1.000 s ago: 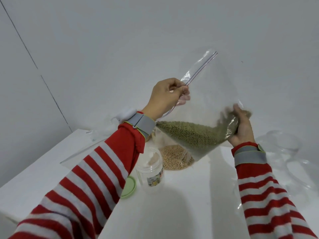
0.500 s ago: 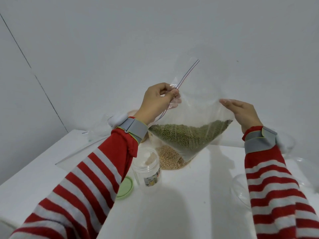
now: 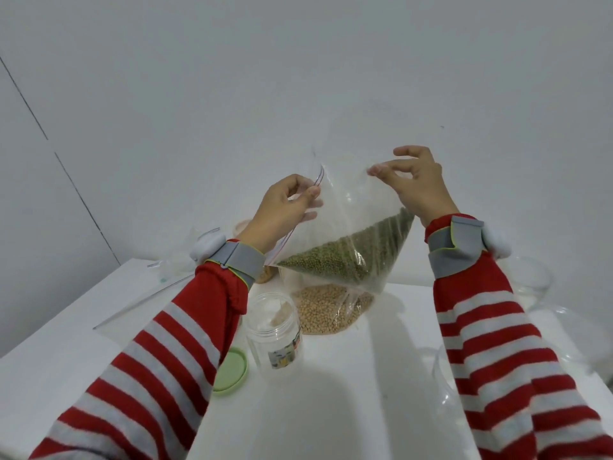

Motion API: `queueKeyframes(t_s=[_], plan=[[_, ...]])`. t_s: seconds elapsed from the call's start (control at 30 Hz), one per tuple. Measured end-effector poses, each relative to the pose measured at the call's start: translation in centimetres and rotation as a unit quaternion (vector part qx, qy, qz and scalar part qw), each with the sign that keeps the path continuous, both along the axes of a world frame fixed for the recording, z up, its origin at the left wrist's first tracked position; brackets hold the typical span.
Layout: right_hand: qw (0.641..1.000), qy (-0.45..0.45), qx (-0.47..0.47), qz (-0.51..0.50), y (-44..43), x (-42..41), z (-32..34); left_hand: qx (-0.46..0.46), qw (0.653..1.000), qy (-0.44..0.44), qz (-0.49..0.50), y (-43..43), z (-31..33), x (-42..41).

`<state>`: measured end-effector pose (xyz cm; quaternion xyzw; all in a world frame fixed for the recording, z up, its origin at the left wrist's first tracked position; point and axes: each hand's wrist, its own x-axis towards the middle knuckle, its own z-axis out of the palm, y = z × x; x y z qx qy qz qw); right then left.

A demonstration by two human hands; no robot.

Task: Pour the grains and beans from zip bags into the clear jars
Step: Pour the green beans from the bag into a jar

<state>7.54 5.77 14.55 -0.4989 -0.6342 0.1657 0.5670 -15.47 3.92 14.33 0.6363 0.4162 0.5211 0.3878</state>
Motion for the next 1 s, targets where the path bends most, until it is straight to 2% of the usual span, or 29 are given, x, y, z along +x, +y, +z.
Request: queueKeyframes(t_s=[0.2, 0.37, 0.53, 0.6, 0.77, 0.9, 1.0], plan=[[0.999, -0.047, 0.006, 0.015, 0.6, -2.4, 1.3, -0.002, 0.993, 0.114, -0.017, 0.7, 0.2, 2.2], [0.997, -0.077, 0.016, 0.009, 0.5, -3.0, 1.9, -0.003, 0.994, 0.108, 0.007, 1.2, 0.0, 3.5], [0.997, -0.078, 0.002, 0.014, 0.5, -3.0, 1.8, 0.017, 0.988, 0.150, 0.013, 1.2, 0.3, 4.0], [0.998, -0.046, -0.002, 0.035, 0.4, -2.6, 1.3, 0.041, 0.988, 0.143, 0.026, 1.2, 0.2, 4.5], [0.988, 0.118, 0.010, 0.095, -1.1, -1.0, -0.6, 0.080, 0.989, 0.124, 0.026, 1.2, 0.6, 5.3], [0.948, 0.220, -0.128, 0.192, -0.6, 1.7, -4.7, 0.080, 0.989, 0.121, 0.026, 0.9, 1.0, 5.4], [0.932, 0.201, -0.179, 0.243, -0.4, 2.2, -6.8, 0.072, 0.992, 0.102, 0.017, 0.9, 1.2, 5.2]])
